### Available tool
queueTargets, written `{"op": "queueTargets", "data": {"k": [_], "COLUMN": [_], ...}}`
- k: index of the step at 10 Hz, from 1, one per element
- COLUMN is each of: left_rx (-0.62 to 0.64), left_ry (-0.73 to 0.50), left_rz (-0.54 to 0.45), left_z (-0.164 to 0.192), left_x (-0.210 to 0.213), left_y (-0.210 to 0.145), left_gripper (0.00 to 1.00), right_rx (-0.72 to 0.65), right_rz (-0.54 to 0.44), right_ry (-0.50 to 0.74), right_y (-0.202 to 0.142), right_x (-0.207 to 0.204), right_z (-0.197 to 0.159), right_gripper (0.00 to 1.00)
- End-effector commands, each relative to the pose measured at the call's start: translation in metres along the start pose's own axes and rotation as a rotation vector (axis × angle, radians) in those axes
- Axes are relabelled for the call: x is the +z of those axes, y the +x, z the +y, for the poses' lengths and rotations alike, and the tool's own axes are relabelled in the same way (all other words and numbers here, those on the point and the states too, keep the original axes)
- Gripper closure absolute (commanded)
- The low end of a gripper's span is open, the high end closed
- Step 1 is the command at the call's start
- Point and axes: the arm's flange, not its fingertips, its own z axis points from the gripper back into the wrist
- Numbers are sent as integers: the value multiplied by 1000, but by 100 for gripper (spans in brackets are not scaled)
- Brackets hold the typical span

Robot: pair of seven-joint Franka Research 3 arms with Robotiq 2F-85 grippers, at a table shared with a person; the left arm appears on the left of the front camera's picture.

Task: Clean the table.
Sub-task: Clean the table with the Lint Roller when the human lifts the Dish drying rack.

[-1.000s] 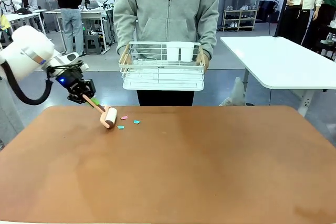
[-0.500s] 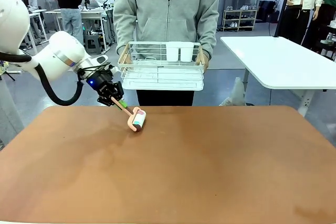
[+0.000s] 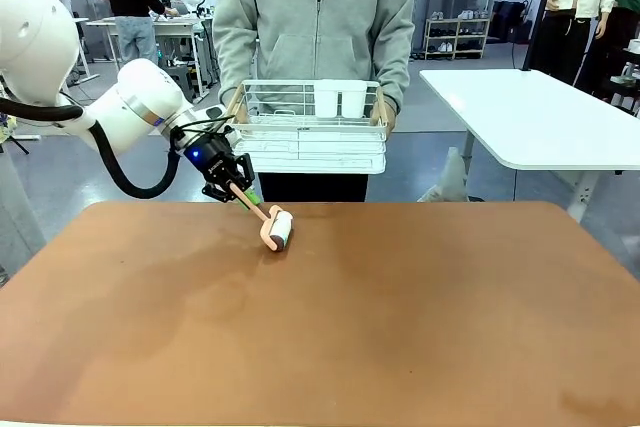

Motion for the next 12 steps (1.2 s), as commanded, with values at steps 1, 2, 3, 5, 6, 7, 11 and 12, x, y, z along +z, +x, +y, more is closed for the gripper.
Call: {"op": "queueTargets", "data": {"k": [1,2,3,5,6,7,11,12], "left_rx": [40,108,124,101,99,95,111,109], "left_ry": [9,40,34,45,68,95,129,160], "left_rz": [33,21,-1,-40,-66,-77,-95,-92], "left_z": [-5,-9,-18,-49,-64,-72,-76,-76], "left_x": [2,17,35,80,105,122,141,146], "left_y": [4,3,-3,-25,-38,-49,-64,-70], "left_gripper": [79,79,79,79,79,79,79,79], "right_rx": [7,7,7,7,7,7,7,7], "right_rz": [-2,-2,-2,-2,-2,-2,-2,-2], "right_ry": [9,9,9,9,9,9,9,9], "right_y": [0,0,0,0,0,0,0,0], "right_x": [1,1,1,1,1,1,1,1], "right_z": [3,3,3,3,3,3,3,3], "right_gripper": [0,0,0,0,0,0,0,0]}}
